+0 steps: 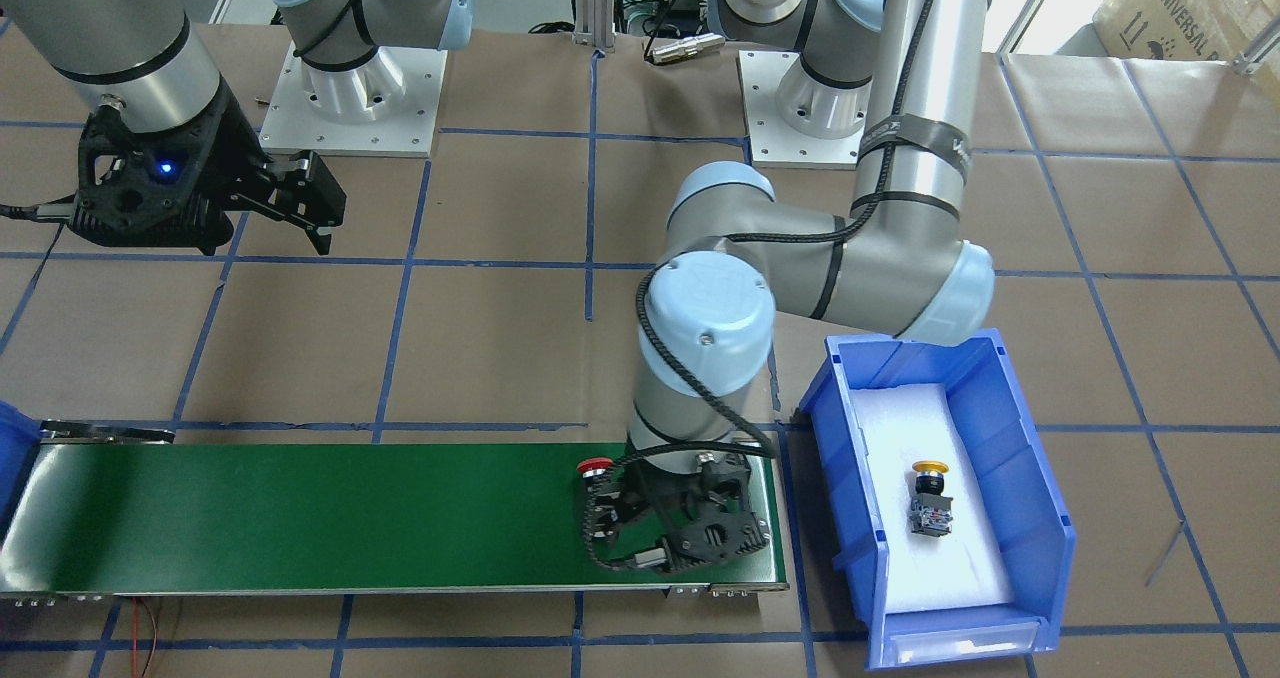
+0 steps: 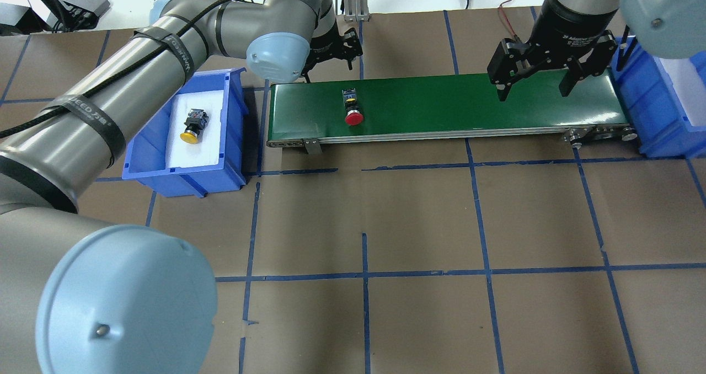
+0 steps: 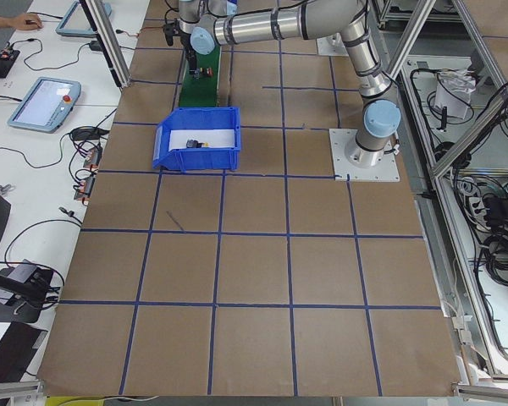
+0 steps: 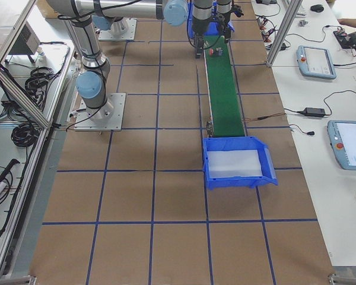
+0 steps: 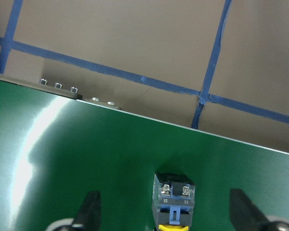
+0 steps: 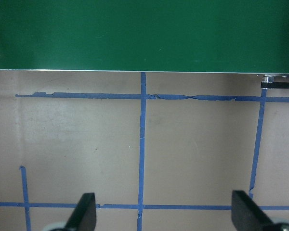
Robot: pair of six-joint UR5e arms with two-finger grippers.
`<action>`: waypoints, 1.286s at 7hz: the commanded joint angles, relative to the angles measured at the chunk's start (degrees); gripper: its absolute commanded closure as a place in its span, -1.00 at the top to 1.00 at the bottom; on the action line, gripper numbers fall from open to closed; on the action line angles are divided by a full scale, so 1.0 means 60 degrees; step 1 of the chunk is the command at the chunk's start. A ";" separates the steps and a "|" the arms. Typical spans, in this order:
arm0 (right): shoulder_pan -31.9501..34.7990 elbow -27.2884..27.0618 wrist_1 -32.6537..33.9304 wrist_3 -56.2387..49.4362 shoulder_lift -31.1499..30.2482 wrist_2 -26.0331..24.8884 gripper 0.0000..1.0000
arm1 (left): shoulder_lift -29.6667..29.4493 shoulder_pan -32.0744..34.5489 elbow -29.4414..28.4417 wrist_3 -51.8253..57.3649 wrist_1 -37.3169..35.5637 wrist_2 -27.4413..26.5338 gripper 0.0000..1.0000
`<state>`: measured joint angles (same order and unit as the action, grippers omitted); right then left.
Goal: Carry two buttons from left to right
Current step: 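Return the left gripper to the bin while the right gripper reaches the red button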
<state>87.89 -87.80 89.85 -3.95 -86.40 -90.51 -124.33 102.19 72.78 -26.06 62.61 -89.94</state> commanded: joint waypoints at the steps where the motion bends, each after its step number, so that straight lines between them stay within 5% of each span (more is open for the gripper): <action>1: 0.0000 -0.0014 0.0011 0.0000 0.0000 0.0012 1.00 | 0.0724 -0.1628 0.0146 0.2748 0.0765 0.0774 1.00; 4: 0.0073 -0.0029 0.0653 0.0058 0.0306 0.0026 1.00 | 0.1078 -0.3360 0.0334 0.5478 0.1648 0.0766 1.00; 7: 0.1051 0.0102 0.1953 0.0727 0.1357 0.0026 1.00 | 0.1591 -0.3993 0.2337 0.6569 0.0426 0.0678 0.99; 9: 0.1289 0.0509 0.2588 0.1534 0.2179 0.0025 1.00 | 0.1402 -0.4504 0.2548 0.6832 -0.0151 0.0692 0.97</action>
<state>94.77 -86.62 103.39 2.35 -76.38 -90.68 -115.58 77.17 86.97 14.15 63.39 -85.87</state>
